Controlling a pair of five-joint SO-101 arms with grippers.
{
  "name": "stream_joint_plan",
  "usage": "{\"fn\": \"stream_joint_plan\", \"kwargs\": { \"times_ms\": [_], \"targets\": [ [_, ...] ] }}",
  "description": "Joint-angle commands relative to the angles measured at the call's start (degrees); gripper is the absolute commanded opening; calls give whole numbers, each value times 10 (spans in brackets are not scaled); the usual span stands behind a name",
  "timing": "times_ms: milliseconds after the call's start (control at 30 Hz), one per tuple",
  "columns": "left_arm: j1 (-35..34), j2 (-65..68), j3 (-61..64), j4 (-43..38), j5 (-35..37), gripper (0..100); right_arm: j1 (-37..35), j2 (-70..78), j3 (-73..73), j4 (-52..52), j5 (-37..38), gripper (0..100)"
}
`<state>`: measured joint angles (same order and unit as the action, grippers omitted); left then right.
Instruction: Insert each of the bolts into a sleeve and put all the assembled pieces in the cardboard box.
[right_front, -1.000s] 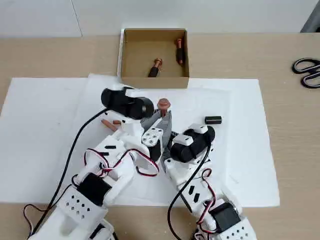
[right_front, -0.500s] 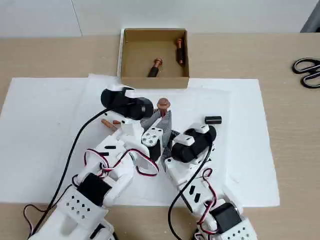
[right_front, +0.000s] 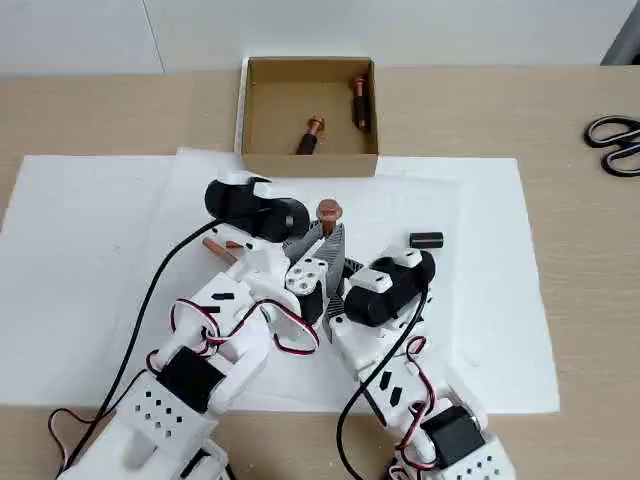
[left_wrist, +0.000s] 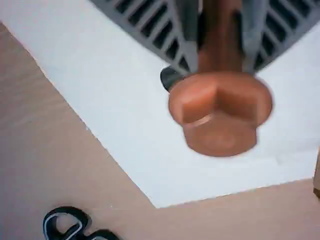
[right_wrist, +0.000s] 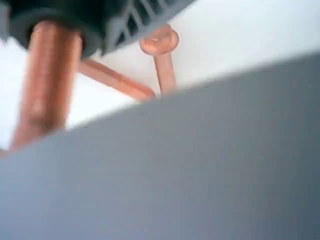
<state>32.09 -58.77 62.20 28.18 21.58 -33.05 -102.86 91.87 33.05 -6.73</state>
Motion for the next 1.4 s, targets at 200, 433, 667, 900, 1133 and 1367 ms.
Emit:
{"fn": "stream_joint_plan", "kwargs": {
  "times_ms": [200, 433, 667, 900, 1133, 1367],
  "targets": [
    [4, -2, -7, 62, 6, 6, 0, -10, -40, 1, 4, 4],
    [24, 0, -5, 106, 6, 6, 0, -10, -40, 1, 4, 4],
    [40, 0, -5, 112, 5, 8, 0, -10, -40, 1, 4, 4],
    [24, -4, -9, 155, 18, 185, 0, -10, -40, 1, 4, 4],
    [1, -4, -86, 232, 31, 196, 1, -11, -40, 1, 4, 4],
    [-76, -4, -197, 363, 27, 198, 1, -11, -40, 1, 4, 4]
  ]
}}
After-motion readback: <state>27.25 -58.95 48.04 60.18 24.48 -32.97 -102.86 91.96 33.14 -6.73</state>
